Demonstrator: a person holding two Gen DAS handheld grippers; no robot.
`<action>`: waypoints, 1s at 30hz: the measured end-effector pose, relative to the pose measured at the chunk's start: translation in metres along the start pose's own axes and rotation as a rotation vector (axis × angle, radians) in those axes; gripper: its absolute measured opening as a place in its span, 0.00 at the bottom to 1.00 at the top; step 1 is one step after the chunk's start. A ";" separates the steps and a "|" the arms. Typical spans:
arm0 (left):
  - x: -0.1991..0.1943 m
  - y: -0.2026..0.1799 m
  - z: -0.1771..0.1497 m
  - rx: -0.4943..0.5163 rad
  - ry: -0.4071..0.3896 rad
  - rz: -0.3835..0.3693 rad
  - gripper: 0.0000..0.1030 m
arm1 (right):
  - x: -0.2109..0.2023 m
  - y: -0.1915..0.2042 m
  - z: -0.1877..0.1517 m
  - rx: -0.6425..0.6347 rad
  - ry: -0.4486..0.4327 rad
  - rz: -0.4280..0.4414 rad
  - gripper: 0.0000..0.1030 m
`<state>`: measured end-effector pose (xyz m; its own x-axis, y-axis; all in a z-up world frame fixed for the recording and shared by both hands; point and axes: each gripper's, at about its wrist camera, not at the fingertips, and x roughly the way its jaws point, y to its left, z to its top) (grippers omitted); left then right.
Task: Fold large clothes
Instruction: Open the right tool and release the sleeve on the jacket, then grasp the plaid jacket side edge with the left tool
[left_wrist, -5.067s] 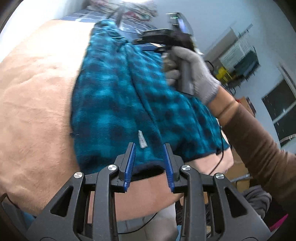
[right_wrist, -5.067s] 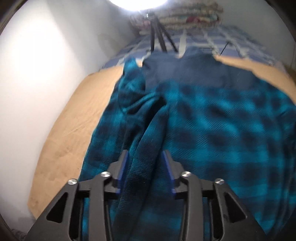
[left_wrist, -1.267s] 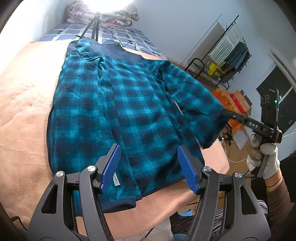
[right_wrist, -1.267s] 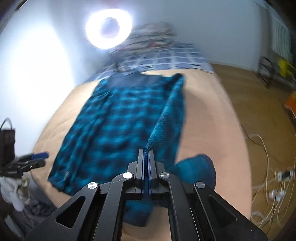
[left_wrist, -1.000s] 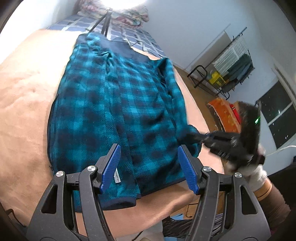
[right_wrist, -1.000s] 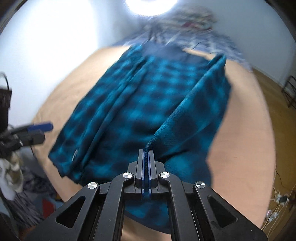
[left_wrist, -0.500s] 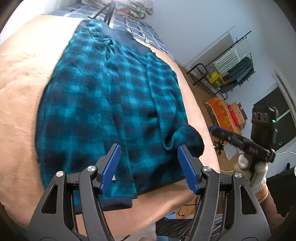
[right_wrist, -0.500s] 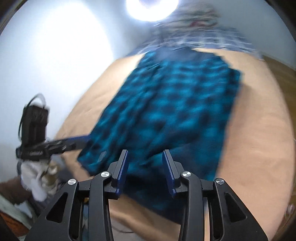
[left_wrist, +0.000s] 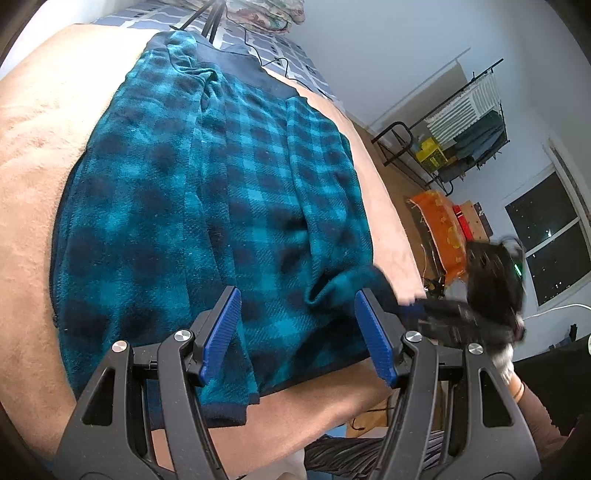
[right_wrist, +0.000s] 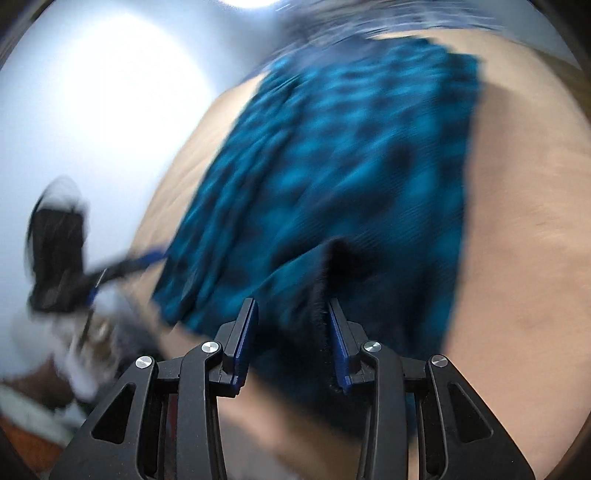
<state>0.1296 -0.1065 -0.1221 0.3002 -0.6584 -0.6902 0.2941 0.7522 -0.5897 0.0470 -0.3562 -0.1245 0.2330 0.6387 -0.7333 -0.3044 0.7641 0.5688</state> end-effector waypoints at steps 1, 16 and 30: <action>0.003 -0.001 0.000 -0.003 0.005 -0.006 0.64 | -0.001 0.008 -0.006 -0.030 0.014 0.011 0.34; 0.058 -0.030 -0.006 0.028 0.102 -0.040 0.64 | -0.051 -0.065 0.035 0.171 -0.256 -0.117 0.34; 0.097 -0.034 -0.029 0.159 0.201 0.025 0.11 | -0.019 -0.187 0.137 0.423 -0.362 -0.167 0.08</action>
<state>0.1225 -0.1950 -0.1809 0.1272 -0.6097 -0.7824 0.4331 0.7438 -0.5092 0.2256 -0.4988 -0.1660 0.5701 0.4396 -0.6941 0.1421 0.7794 0.6102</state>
